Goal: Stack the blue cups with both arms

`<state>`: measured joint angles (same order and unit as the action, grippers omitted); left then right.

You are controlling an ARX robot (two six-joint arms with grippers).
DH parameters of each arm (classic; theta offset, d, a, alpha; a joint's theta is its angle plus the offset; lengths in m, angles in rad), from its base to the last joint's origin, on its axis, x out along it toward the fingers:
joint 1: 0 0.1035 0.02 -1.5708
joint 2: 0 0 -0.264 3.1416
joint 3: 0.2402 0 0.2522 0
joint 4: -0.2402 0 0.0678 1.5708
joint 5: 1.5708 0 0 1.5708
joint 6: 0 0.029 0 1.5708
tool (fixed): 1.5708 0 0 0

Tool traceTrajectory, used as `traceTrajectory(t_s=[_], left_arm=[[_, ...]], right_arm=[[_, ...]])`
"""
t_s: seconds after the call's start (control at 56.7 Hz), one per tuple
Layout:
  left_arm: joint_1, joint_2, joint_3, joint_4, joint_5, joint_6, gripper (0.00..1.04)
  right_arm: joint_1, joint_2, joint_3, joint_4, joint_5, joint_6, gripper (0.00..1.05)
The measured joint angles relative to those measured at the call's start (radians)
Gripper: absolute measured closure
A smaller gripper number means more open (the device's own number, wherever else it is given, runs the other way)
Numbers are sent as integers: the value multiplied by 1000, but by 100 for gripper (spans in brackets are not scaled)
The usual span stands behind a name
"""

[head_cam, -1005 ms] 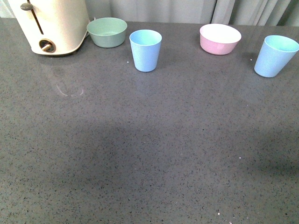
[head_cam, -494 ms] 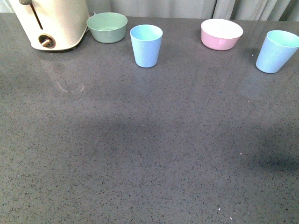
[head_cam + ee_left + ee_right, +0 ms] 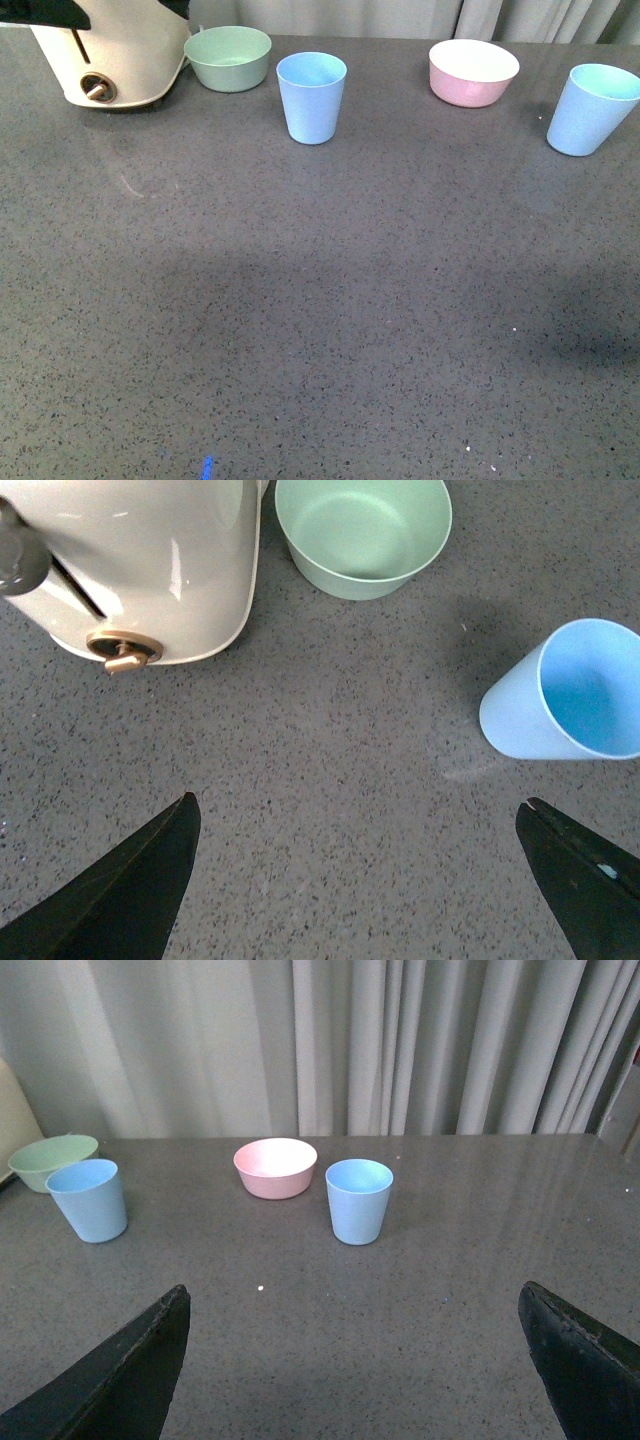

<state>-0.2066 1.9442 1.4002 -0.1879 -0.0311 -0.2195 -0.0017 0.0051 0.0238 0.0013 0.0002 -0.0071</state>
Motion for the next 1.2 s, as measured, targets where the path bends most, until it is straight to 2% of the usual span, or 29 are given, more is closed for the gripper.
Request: traceTrajectory(t_s=[0.265,0.494,0.864,1.199], left_arm=[[-73,193,249,-126,-49,-18,9],[-99,301,397,-204,-74,-34,9],[-137,436,596,-296,-87,-52,9],[-161,503,681,-348,-81,-76,9]], right_arm=[[0,0,0,0,0,0,9],[0,0,0,0,0,0,9],[0,0,0,0,0,0,9],[0,0,0,0,0,0,9]])
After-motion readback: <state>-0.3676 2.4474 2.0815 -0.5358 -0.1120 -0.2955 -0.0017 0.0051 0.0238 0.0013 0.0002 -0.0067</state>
